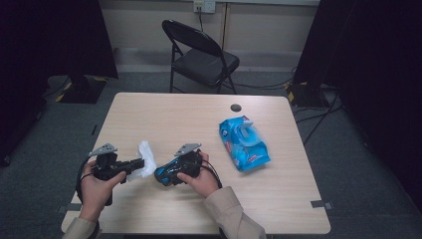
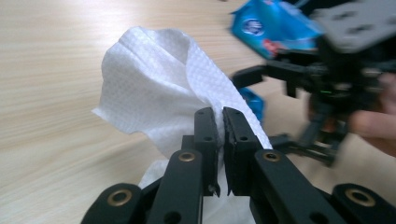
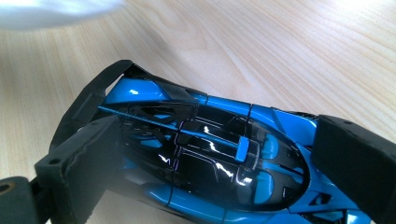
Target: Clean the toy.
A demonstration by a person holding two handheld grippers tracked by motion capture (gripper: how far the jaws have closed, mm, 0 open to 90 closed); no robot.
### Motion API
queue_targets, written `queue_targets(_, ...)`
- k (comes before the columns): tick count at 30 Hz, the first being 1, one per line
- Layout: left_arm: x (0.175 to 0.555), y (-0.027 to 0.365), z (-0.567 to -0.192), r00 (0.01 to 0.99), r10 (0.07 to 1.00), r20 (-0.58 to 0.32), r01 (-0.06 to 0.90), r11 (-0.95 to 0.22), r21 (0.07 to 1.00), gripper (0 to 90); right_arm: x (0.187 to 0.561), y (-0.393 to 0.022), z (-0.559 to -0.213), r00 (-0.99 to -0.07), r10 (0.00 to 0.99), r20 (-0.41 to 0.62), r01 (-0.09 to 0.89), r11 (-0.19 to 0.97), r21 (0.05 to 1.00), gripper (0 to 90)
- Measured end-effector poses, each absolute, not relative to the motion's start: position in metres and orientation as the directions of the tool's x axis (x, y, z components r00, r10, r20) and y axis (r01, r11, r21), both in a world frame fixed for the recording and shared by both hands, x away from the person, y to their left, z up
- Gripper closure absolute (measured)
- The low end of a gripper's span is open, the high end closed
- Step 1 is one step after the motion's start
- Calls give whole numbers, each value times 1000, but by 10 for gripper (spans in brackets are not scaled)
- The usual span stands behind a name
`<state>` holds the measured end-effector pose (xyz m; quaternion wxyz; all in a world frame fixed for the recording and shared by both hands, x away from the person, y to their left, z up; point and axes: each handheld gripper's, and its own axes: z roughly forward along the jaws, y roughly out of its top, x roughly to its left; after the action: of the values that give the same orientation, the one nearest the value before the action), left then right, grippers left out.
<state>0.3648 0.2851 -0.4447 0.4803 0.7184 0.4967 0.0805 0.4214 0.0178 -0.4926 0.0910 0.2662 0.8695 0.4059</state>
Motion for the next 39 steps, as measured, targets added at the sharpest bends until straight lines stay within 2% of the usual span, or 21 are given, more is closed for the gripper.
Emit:
queue_targets(10, 392, 280, -483, 428, 826, -367, 683, -29, 730, 848, 422, 18, -493, -843, 535, 58, 389, 530, 753, 19)
queue_targets(30, 409, 246, -497, 515, 802, -301, 714, -207, 669, 819, 422, 18, -492, -843, 535, 59, 391, 533, 750, 19)
queue_targets(39, 417, 237, -495, 519, 803, -293, 723, -230, 651, 832, 422, 17, -493, -842, 536, 59, 390, 530, 753, 19)
